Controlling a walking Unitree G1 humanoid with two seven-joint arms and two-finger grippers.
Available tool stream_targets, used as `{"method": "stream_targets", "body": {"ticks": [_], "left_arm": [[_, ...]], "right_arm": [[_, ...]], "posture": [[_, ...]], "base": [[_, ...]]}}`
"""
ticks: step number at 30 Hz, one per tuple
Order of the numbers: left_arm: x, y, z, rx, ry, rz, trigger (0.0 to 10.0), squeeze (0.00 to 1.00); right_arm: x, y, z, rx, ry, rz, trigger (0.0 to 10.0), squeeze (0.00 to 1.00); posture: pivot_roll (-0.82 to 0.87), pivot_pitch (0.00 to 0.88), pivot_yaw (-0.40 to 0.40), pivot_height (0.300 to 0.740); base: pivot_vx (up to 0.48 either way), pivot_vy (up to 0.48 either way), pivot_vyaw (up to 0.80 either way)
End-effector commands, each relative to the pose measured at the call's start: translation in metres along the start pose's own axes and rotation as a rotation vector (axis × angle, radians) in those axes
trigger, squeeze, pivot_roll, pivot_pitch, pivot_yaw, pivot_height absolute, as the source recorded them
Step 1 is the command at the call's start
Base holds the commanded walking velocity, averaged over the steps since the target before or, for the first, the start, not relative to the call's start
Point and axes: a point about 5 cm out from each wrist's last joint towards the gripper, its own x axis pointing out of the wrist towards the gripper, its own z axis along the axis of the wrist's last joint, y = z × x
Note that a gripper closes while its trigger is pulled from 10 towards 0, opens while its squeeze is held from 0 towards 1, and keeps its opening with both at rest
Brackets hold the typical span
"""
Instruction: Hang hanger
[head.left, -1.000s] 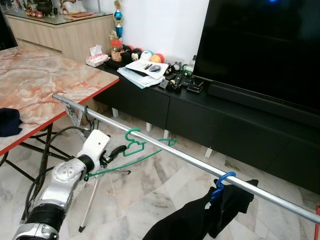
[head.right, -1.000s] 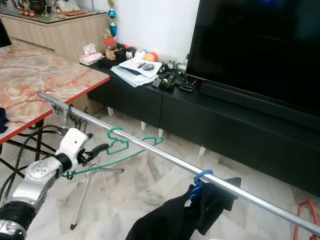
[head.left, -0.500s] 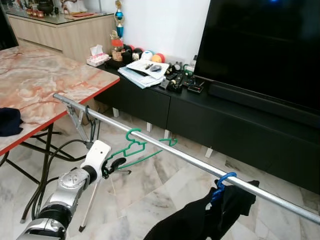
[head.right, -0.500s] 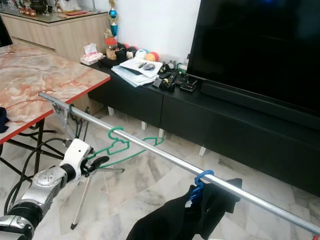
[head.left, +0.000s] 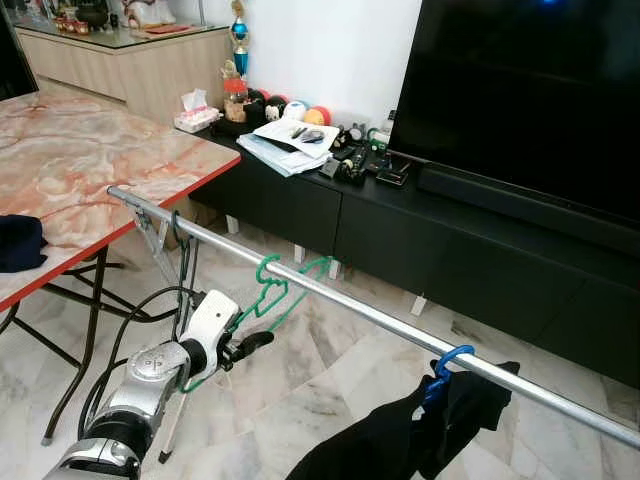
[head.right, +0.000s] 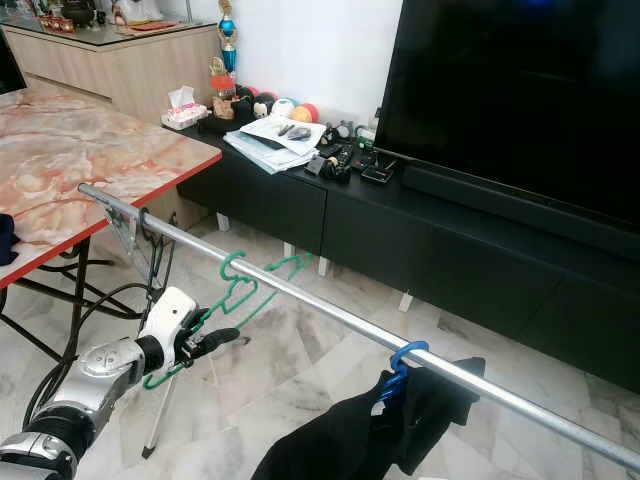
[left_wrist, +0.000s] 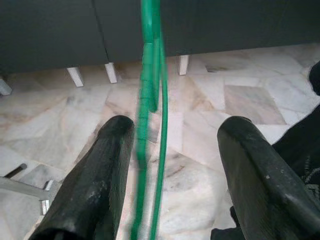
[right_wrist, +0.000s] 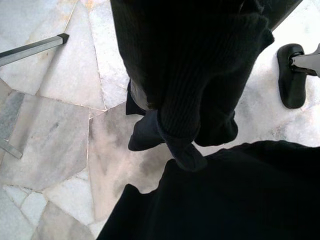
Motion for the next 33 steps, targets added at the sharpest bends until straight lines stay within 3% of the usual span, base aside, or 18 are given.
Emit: {"method": "stream_targets", "body": {"ticks": [1, 6, 10, 18, 24, 25, 26, 27, 28, 30, 32, 33], "left_arm": [[-0.002, 0.008, 0.009, 0.046, -0.031, 0.045, 10.0, 0.00], [0.003, 0.019, 0.022, 0.062, -0.054, 0.191, 10.0, 0.00], [0.008, 0.019, 0.024, 0.022, -0.058, 0.257, 10.0, 0.00], [0.026, -0.005, 0.021, -0.025, -0.022, 0.207, 10.0, 0.00], [0.030, -0.012, 0.020, -0.007, 0.002, 0.160, 9.7, 0.00], [0.030, -0.013, 0.021, -0.007, -0.002, 0.154, 6.9, 0.00], [0.031, -0.014, 0.021, -0.008, -0.006, 0.150, 5.4, 0.00], [0.031, -0.015, 0.023, -0.009, -0.018, 0.139, 0.7, 0.00], [0.032, -0.015, 0.024, -0.007, -0.027, 0.132, 0.0, 0.00], [0.032, -0.015, 0.025, -0.007, -0.028, 0.132, 0.0, 0.00], [0.033, -0.016, 0.028, -0.026, -0.054, 0.129, 1.0, 0.00], [0.033, -0.016, 0.029, -0.027, -0.056, 0.127, 0.8, 0.00]], "right_arm": [[0.000, -0.003, 0.004, -0.016, -0.009, -0.006, 10.0, 0.00], [0.000, -0.003, 0.004, -0.020, -0.009, -0.003, 10.0, 0.00], [0.000, -0.003, 0.004, -0.020, -0.010, 0.000, 10.0, 0.00], [0.000, -0.002, 0.004, -0.018, -0.009, 0.000, 10.0, 0.00], [0.000, -0.002, 0.004, -0.013, -0.009, -0.002, 10.0, 0.00], [0.000, -0.002, 0.004, -0.014, -0.009, -0.001, 10.0, 0.00], [0.000, -0.001, 0.004, -0.014, -0.009, -0.001, 10.0, 0.00], [0.000, -0.001, 0.003, -0.015, -0.008, 0.000, 10.0, 0.00], [0.000, -0.001, 0.003, -0.015, -0.008, 0.000, 10.0, 0.00], [0.000, -0.001, 0.003, -0.015, -0.008, 0.001, 10.0, 0.00], [0.000, -0.001, 0.003, -0.016, -0.007, 0.003, 10.0, 0.00], [0.000, -0.001, 0.003, -0.016, -0.008, 0.003, 10.0, 0.00]], "posture": [[0.13, 0.000, -0.070, 0.740], [0.13, 0.000, -0.070, 0.740], [0.14, 0.000, -0.069, 0.740], [0.13, 0.000, -0.065, 0.740], [0.13, 0.000, -0.065, 0.740], [0.13, 0.000, -0.061, 0.740], [0.13, 0.000, -0.061, 0.740], [0.13, 0.000, -0.061, 0.740], [0.13, 0.000, -0.061, 0.740], [0.13, 0.000, -0.061, 0.740], [0.13, 0.000, -0.061, 0.740], [0.13, 0.000, -0.061, 0.740]], "base": [[0.000, 0.000, 0.00], [0.000, 0.000, 0.00], [0.000, 0.000, 0.00], [0.000, 0.000, 0.00], [0.000, 0.000, 0.00], [0.000, 0.000, 0.00], [0.000, 0.000, 0.00], [0.000, 0.000, 0.00], [0.000, 0.000, 0.00], [0.000, 0.000, 0.00], [0.000, 0.000, 0.00], [0.000, 0.000, 0.00]]}}
